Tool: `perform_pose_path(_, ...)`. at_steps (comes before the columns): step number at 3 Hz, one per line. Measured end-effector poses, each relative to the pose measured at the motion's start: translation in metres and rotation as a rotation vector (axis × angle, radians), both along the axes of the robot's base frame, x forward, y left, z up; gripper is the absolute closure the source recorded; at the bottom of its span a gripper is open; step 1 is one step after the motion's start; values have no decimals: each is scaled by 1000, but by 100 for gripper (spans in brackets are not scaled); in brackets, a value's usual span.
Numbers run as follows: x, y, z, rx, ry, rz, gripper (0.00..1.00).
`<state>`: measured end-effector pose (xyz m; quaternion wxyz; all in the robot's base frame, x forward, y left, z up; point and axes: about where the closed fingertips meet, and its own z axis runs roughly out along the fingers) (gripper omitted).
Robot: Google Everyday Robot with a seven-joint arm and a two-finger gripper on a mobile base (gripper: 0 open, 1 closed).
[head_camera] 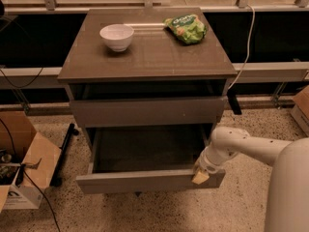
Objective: Open middle drawer
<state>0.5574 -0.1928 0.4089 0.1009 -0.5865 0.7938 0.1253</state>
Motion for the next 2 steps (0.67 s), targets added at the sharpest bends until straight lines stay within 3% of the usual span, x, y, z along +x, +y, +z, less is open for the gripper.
perform_pose_path(1,-47,-10,-3,-47,72,-79,33)
perform_pose_path(2,-46,-11,-3,-47,72,-79,10)
